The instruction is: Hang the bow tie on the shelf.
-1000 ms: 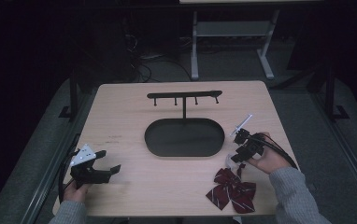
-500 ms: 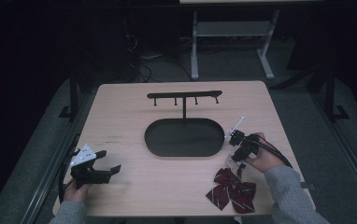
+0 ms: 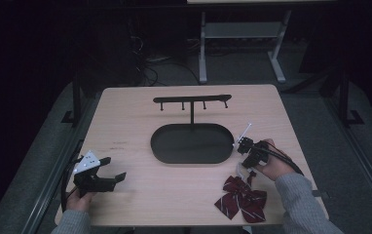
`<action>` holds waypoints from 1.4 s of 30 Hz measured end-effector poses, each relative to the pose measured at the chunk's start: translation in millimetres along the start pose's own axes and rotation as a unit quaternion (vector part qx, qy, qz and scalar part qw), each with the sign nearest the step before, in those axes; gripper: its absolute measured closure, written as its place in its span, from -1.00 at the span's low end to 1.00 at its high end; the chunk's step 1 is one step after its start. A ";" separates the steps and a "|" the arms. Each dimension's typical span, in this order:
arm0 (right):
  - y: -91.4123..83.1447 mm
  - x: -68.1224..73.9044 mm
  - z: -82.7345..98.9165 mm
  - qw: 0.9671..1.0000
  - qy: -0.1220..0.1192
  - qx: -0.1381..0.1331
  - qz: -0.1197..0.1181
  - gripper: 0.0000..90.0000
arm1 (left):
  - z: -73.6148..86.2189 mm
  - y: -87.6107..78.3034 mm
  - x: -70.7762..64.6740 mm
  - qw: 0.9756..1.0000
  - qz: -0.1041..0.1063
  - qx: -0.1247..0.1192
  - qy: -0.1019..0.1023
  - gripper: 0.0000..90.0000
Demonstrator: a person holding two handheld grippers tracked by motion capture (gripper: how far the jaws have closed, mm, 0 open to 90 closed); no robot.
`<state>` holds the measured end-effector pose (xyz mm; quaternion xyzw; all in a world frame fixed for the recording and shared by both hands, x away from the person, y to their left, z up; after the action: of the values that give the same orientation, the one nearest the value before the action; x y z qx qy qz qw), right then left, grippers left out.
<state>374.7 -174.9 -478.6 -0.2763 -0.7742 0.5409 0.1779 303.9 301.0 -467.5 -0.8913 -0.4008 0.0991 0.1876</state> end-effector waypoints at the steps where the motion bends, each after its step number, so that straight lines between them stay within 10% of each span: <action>1: -0.1 0.2 0.2 1.000 -0.002 0.001 -0.002 0.94 | 0.0 0.0 -0.1 1.000 0.000 0.000 0.000 -0.71; 42: -77.4 44.8 -40.5 0.992 -0.093 -0.067 -0.046 0.95 | -0.1 0.9 0.1 1.000 -0.002 0.002 0.001 -0.71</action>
<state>344.6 -137.5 -392.9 -0.2001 -0.8341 0.5020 0.1109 304.6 300.5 -467.8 -0.8903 -0.4022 0.0981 0.1897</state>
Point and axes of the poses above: each handheld gripper's, and its own axes: y roughly forward along the jaws, z roughly out of its underside, x roughly to its left, the point moved 4 cm from there along y, roughly forward along the jaws, and after that the axes turned 9 degrees about -x, right-handed, at the moved point
